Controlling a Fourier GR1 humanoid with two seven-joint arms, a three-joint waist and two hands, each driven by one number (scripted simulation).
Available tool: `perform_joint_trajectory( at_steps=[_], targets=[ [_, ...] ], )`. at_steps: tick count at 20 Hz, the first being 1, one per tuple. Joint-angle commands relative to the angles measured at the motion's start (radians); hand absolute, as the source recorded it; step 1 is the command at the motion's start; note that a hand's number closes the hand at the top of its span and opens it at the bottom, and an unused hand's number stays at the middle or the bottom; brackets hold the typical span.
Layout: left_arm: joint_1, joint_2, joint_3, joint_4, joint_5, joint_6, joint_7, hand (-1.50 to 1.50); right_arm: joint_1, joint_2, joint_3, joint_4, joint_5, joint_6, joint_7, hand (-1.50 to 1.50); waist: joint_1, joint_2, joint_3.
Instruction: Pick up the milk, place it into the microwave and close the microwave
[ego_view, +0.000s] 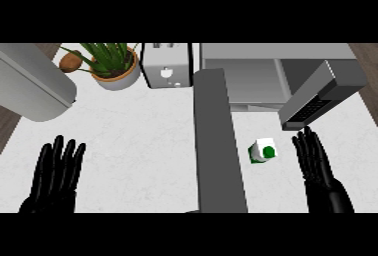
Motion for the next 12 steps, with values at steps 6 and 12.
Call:
perform_joint_trajectory(
  at_steps=[6, 12],
  targets=[
    [0.145, -0.003, -0.055, -0.002, -0.006, -0.054, -0.125, -1.50, -0.051, -0.008, -0.090, 0.289, -0.077, -0.003, -0.200, -1.50, 0.004, 0.000, 0.000],
    [0.139, 0.008, -0.029, 0.026, 0.003, -0.057, -0.152, -1.50, -0.140, 0.008, -0.108, 0.446, -0.056, -0.108, -0.257, -1.50, 0.002, 0.001, 0.000]
  ],
)
